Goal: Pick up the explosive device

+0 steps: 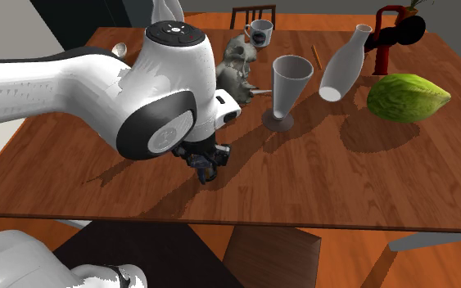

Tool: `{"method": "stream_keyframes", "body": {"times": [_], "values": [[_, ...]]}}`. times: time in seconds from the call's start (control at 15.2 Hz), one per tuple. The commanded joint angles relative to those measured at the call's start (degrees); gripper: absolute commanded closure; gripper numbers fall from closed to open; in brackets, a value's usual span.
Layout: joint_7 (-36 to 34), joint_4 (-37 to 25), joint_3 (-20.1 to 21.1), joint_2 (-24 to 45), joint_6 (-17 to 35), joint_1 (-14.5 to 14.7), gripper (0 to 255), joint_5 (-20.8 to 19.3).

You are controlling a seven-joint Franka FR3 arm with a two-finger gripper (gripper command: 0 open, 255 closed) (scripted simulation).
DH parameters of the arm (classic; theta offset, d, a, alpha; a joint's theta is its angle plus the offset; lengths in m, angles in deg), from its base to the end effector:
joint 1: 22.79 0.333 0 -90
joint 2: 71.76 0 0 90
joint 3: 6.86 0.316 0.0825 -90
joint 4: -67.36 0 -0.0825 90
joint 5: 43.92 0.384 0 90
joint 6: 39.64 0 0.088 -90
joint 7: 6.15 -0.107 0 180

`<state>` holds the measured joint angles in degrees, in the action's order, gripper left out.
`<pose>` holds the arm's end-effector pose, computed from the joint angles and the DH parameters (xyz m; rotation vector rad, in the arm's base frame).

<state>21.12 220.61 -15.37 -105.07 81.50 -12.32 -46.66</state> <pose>0.3599 0.0121 0.4149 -2.9854 -0.8553 -0.0385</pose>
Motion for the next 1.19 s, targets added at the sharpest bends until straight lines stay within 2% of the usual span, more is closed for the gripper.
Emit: {"method": "stream_keyframes", "body": {"times": [0.0,1.12], "values": [[0.0,0.0,0.0,0.0,0.0,0.0,255,0.0],[-0.6,-9.6,1.0,-3.4,-13.0,0.2,255,0.4]]}}
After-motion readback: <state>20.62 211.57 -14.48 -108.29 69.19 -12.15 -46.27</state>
